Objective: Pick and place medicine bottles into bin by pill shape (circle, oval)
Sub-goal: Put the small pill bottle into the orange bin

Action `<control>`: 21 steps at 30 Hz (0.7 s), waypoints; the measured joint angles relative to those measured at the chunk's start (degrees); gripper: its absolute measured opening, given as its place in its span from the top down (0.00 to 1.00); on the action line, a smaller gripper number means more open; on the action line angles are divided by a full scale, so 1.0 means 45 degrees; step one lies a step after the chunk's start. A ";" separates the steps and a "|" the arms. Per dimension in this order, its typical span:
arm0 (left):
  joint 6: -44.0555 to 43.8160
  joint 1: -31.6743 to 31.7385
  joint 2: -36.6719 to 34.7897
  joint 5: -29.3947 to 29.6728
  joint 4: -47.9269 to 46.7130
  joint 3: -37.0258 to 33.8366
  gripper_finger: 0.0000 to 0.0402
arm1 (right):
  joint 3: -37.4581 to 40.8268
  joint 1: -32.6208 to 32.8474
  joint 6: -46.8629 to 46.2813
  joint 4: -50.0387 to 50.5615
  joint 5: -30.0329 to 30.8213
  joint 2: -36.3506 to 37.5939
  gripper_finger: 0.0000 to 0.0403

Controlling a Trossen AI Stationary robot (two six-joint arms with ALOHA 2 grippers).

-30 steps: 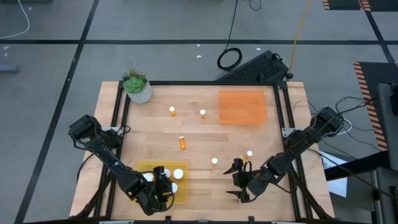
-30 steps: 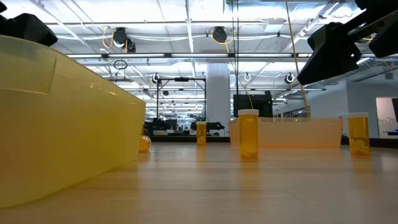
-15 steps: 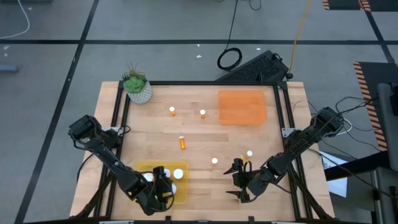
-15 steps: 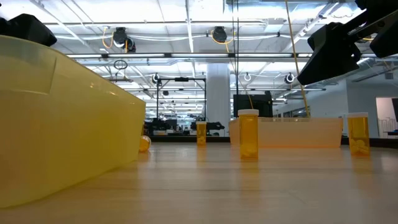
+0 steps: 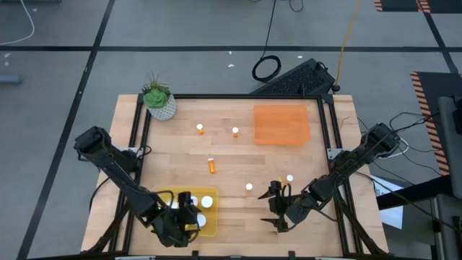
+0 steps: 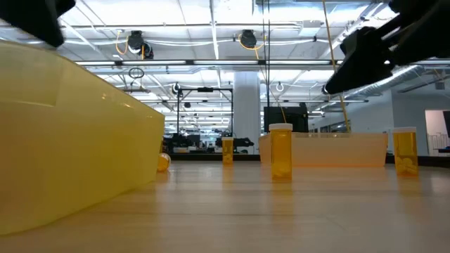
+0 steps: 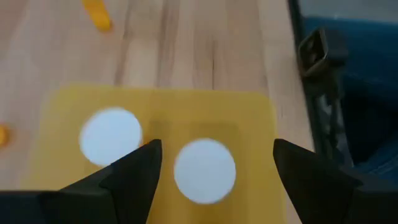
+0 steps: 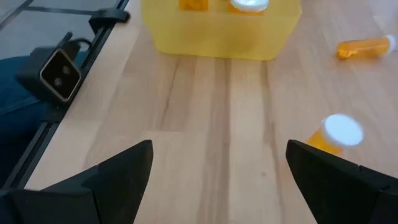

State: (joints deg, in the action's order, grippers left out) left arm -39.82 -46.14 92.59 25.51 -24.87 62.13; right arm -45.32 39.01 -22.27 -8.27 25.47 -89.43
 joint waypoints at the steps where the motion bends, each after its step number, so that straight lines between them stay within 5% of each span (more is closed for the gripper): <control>1: 0.0096 0.0075 -0.0214 0.0096 -0.0029 0.0001 0.22 | 0.0000 -0.0100 0.0093 -0.0005 -0.0005 0.0054 0.10; 11: -0.0337 0.1659 -0.1863 0.3354 -0.2930 0.0024 0.22 | 0.0000 -0.1285 0.1114 0.1492 -0.0015 0.1043 0.10; 21: -0.1752 0.5631 -0.1922 0.1296 -0.4364 -0.0019 0.22 | -0.0010 -0.4036 0.3839 0.1982 -0.0110 0.1468 0.10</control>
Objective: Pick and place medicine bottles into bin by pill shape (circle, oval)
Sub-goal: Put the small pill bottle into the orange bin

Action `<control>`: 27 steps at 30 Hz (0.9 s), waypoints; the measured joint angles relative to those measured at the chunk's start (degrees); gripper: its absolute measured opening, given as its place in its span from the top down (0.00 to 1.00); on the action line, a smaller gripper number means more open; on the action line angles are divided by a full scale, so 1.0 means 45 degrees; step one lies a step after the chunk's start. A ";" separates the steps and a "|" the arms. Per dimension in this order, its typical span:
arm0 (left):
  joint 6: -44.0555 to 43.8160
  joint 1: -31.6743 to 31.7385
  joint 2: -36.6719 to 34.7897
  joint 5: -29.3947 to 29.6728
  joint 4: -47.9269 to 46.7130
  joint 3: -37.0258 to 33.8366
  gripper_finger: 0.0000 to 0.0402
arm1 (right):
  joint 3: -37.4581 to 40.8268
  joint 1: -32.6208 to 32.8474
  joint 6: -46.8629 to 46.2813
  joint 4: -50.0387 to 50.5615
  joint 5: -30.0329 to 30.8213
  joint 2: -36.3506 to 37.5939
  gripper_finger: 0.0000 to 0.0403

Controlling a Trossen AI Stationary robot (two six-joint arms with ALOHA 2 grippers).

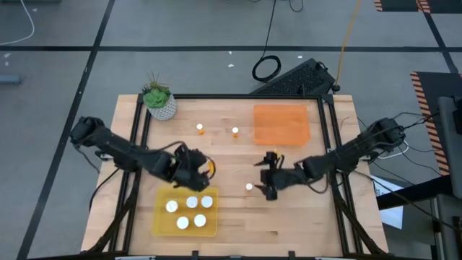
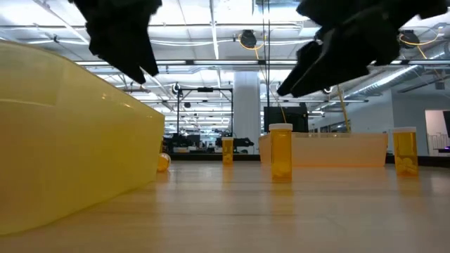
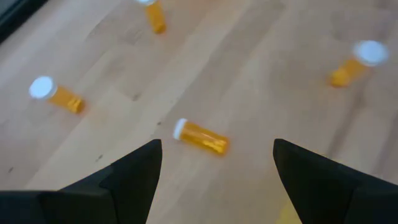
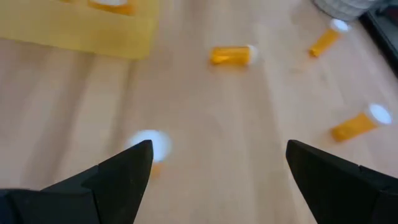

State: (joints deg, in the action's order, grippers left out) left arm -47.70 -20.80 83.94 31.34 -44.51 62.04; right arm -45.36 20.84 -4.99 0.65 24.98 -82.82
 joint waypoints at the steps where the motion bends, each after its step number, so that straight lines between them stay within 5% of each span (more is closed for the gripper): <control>1: -0.0071 0.0287 0.0005 -0.0147 -0.0037 0.0000 0.22 | 0.0000 -0.0359 0.0213 0.0022 -0.0240 0.0010 0.10; 8: -0.1236 0.1728 0.0006 -0.1329 0.0638 -0.0503 0.22 | 0.0000 -0.2041 0.0929 0.0240 -0.1328 0.0061 0.10; 14: -0.3019 0.2551 0.0280 -0.2517 0.2744 -0.1744 0.26 | 0.0000 -0.2339 0.2107 0.0272 -0.1958 0.0203 0.10; 27: -0.5477 0.2919 0.2373 -0.4632 0.3930 -0.1797 0.40 | 0.0005 -0.2817 0.3091 0.0199 -0.1955 0.1695 0.10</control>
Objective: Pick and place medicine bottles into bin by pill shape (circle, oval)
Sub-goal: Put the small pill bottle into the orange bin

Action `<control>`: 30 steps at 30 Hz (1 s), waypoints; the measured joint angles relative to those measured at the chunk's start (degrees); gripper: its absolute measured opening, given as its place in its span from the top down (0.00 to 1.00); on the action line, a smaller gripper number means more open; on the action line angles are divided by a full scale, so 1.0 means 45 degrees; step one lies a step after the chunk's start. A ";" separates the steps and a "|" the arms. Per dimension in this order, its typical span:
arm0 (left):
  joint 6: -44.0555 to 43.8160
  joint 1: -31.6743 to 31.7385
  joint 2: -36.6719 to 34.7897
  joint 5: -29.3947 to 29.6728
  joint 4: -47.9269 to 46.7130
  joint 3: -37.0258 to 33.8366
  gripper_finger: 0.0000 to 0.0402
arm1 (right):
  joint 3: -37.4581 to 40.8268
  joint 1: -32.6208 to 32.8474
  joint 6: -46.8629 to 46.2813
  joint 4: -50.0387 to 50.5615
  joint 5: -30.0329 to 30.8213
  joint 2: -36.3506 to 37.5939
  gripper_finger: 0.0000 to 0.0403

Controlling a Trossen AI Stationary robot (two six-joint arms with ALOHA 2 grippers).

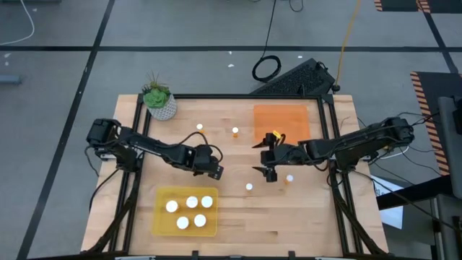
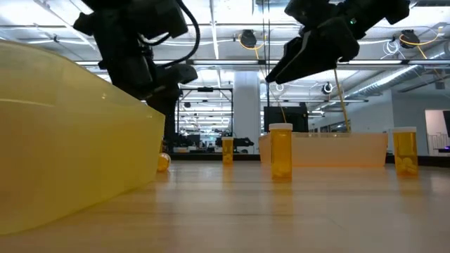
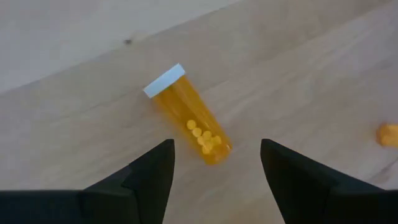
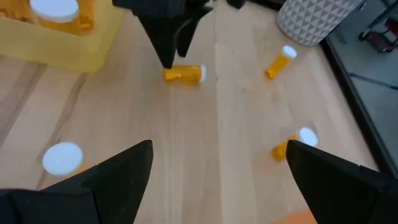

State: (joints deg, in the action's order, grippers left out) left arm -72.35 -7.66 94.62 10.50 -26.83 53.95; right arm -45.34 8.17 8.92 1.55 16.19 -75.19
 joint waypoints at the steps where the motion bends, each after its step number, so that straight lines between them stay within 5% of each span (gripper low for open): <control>1: -0.0121 0.0008 0.0034 0.0002 -0.0059 0.0000 0.40 | 0.0000 -0.0034 0.0092 -0.0062 0.0000 0.0038 0.10; 30: -0.0382 0.0381 0.1309 -0.0246 0.0577 0.0029 0.45 | 0.0000 -0.0559 0.0745 -0.0800 -0.0976 0.0067 0.10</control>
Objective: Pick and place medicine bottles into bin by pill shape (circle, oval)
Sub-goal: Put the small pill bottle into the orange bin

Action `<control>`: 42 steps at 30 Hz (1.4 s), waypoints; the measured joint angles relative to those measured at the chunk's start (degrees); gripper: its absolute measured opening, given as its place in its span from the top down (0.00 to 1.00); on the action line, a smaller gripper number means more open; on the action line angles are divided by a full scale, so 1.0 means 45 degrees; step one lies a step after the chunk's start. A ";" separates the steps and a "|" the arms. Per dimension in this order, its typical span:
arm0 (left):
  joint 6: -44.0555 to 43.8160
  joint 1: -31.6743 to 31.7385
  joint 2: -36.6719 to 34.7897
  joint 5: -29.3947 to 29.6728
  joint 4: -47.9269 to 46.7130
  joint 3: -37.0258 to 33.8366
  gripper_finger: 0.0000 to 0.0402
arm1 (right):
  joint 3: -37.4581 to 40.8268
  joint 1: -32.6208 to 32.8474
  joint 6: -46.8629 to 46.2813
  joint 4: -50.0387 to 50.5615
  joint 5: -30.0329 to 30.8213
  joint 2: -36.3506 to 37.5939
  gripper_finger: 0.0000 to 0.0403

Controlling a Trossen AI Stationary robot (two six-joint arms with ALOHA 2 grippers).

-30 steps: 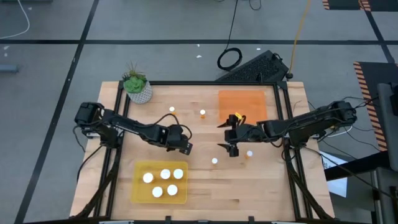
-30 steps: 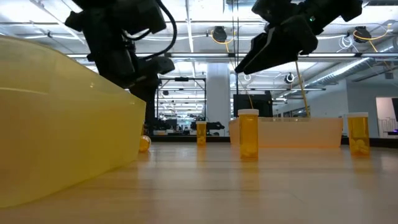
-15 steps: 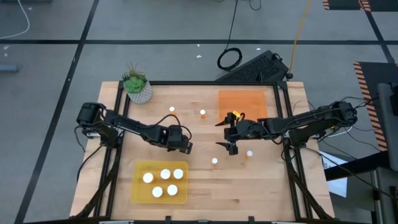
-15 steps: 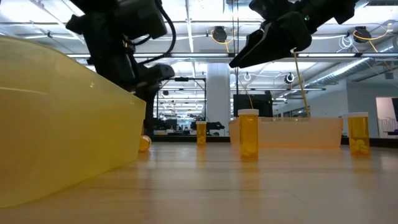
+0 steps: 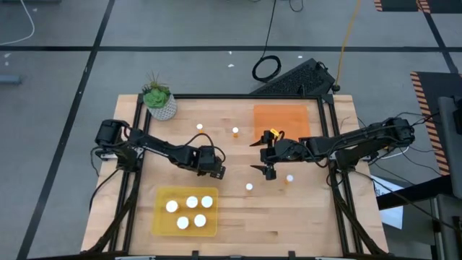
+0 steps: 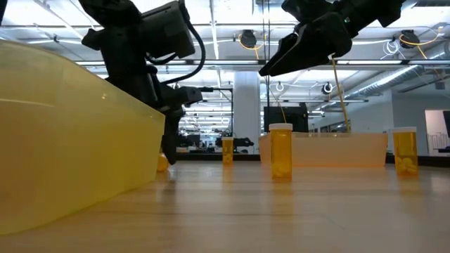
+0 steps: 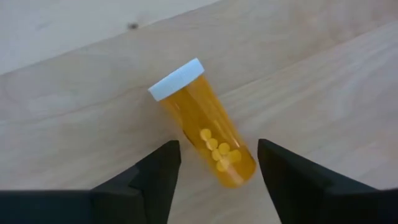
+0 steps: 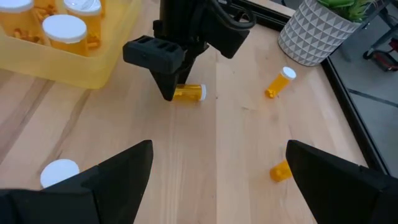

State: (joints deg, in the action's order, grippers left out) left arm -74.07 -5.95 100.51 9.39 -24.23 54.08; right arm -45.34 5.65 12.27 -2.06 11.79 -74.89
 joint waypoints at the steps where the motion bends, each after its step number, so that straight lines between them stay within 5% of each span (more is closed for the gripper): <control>1: 0.0077 -0.0007 0.0000 0.0000 -0.0018 0.0000 0.47 | 0.0000 0.0000 0.0001 0.0012 0.0000 0.0000 0.10; 17: 0.2749 0.0012 0.0019 0.0033 0.0077 -0.0034 0.73 | 0.0000 0.0000 0.0000 0.0027 0.0006 0.0000 0.10; 31: 0.5655 0.0032 -0.1308 0.0319 0.0884 -0.0049 0.73 | 0.0000 -0.0135 -0.0693 -0.0289 -0.0018 -0.0005 0.10; 37: 0.8712 -0.0074 -0.1939 0.0593 0.2552 -0.0044 0.73 | -0.0002 -0.0433 -0.1643 -0.1486 -0.1707 -0.0010 0.10; 42: 1.1532 -0.0188 -0.1948 0.0612 0.4212 -0.0044 0.72 | -0.0005 -0.0463 -0.3008 -0.2197 -0.1761 -0.0093 0.11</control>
State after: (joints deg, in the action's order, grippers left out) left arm -22.18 -6.79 91.74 12.14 -5.28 53.89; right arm -45.36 3.57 -1.26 -11.94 3.87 -75.31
